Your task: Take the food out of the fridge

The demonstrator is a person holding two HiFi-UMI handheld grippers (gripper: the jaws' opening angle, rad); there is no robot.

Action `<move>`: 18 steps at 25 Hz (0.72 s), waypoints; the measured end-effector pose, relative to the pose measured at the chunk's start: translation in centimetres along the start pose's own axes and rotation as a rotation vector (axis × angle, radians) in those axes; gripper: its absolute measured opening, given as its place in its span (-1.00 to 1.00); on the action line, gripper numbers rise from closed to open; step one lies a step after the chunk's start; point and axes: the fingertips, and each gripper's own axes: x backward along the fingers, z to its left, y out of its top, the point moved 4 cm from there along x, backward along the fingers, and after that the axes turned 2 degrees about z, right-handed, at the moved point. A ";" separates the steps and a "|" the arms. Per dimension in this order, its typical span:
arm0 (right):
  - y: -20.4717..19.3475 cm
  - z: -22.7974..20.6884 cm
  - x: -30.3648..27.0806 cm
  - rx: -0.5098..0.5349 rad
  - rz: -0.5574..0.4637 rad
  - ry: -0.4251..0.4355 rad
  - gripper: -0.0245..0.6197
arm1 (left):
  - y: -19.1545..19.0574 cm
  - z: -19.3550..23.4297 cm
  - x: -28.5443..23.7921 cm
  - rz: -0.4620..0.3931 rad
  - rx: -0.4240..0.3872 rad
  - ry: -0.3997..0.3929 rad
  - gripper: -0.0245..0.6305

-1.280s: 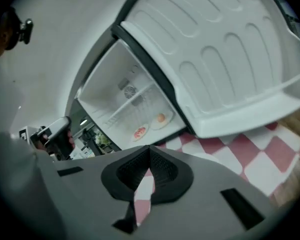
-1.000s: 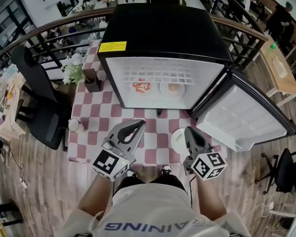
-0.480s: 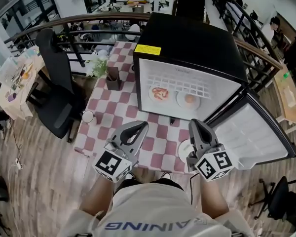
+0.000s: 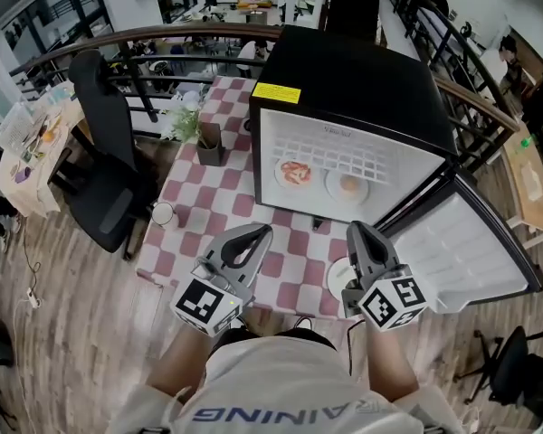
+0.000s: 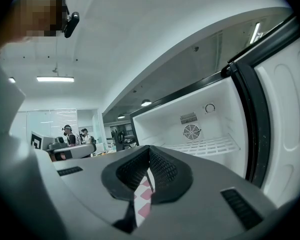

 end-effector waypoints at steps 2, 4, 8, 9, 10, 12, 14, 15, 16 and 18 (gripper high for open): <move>-0.6 -0.5 -0.3 -0.039 0.024 -0.011 -0.86 | -0.2 0.1 0.1 0.002 0.002 0.002 -0.90; -1.7 -1.3 -1.0 -0.112 0.053 -0.014 -0.86 | -0.4 0.2 0.3 0.006 0.008 0.009 -0.90; -4.7 -2.9 -3.6 -0.290 0.121 -0.016 -0.84 | -1.1 0.8 1.1 0.014 0.021 0.032 -0.90; -5.5 -3.2 -4.4 -0.336 0.141 -0.012 -0.78 | -1.4 1.0 1.4 0.017 0.024 0.039 -0.90; -6.3 -3.5 -5.1 -0.381 0.159 -0.009 -0.63 | -1.6 1.2 1.8 0.021 0.028 0.048 -0.90; -7.6 -4.2 -6.4 -0.468 0.173 -0.021 -0.56 | -2.3 1.5 2.5 0.034 0.044 0.071 -0.90; -8.6 -5.4 -7.8 -0.565 0.145 -0.057 -0.48 | -3.0 2.1 3.2 0.050 0.057 0.094 -0.90; -9.1 -6.1 -8.8 -0.628 0.122 -0.074 -0.46 | -3.4 2.7 3.5 0.056 0.061 0.106 -0.90; -9.8 -6.8 -9.8 -0.700 0.103 -0.086 -0.43 | -3.8 3.3 3.8 0.063 0.065 0.117 -0.90; -11.4 -8.1 -11.6 -0.846 0.089 -0.107 -0.39 | -4.6 4.3 4.3 0.078 0.078 0.142 -0.90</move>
